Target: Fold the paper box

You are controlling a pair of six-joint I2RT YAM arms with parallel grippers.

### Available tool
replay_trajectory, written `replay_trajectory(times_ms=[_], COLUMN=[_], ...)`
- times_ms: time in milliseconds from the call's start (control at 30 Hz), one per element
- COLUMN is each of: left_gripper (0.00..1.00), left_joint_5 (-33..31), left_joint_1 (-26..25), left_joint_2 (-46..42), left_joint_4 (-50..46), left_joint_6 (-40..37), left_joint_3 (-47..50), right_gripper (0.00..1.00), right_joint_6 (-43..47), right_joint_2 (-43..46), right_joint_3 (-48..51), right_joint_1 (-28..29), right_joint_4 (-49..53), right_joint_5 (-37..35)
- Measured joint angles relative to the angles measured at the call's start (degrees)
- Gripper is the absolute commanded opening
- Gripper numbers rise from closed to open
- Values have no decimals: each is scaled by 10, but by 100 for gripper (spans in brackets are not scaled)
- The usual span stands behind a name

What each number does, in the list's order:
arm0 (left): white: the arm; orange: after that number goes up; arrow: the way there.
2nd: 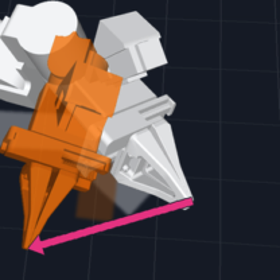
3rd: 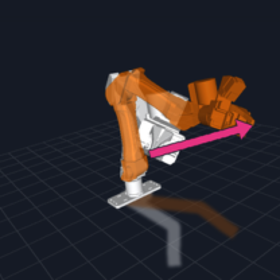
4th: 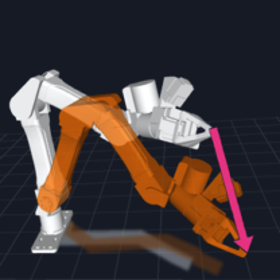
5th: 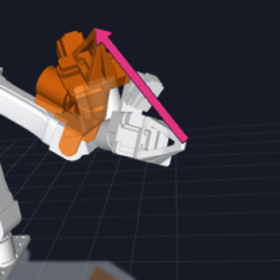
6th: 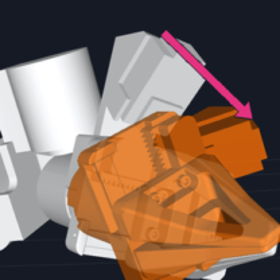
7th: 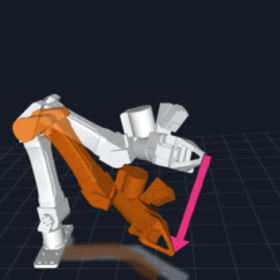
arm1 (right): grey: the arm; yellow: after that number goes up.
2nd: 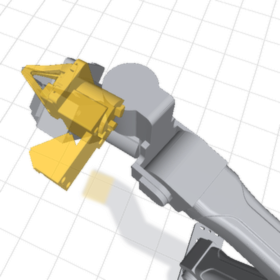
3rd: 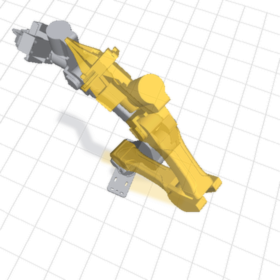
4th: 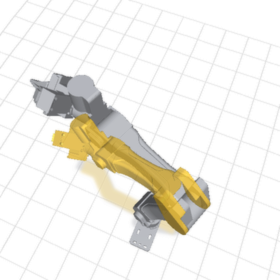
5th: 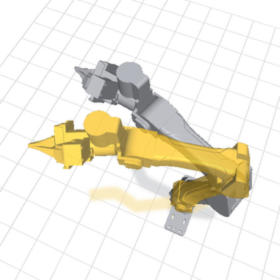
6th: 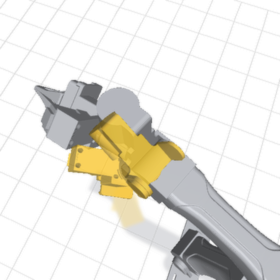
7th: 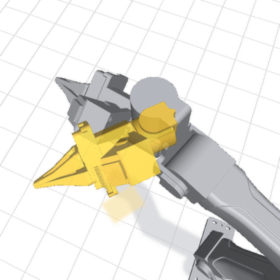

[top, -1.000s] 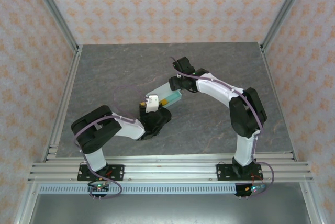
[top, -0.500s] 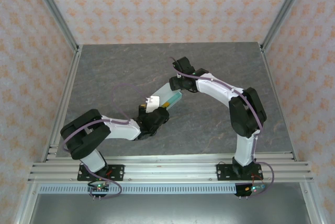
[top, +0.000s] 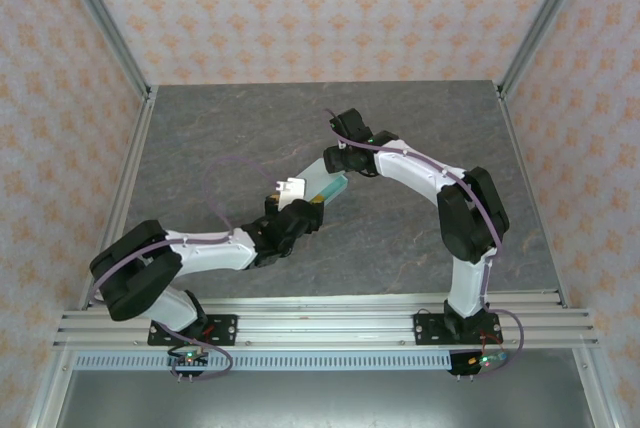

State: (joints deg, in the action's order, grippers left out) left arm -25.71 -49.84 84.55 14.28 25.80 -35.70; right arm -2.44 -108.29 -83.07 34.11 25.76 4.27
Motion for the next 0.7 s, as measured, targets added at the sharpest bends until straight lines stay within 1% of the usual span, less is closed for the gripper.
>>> replay_trajectory(times_ms=[200, 333, 433, 500, 567, 700], left_gripper=[88, 87, 86, 85, 85, 85], left_joint_5=[46, 85, 106, 122, 139, 162], left_joint_1=[0, 0, 10, 33, 70, 143], left_joint_2=[-52, -126, -190, -224, -240, -221], left_joint_4=[-40, -78, -105, -115, -127, -143], left_joint_6=[-7, -11, -13, -12, -3, 12], left_joint_3=[14, 39, 43, 42, 36, 7], right_gripper=[62, 62, 62, 62, 62, 62], right_joint_6=[0, 0, 0, 0, 0, 0], right_joint_2=[0, 0, 0, 0, 0, 0], right_joint_3=[0, 0, 1, 4, 9, 22], right_joint_1=[0, 0, 0, 0, 0, 0], right_joint_4=[0, 0, -1, -3, -6, -13], right_joint_5=[0, 0, 0, 0, 0, -3])
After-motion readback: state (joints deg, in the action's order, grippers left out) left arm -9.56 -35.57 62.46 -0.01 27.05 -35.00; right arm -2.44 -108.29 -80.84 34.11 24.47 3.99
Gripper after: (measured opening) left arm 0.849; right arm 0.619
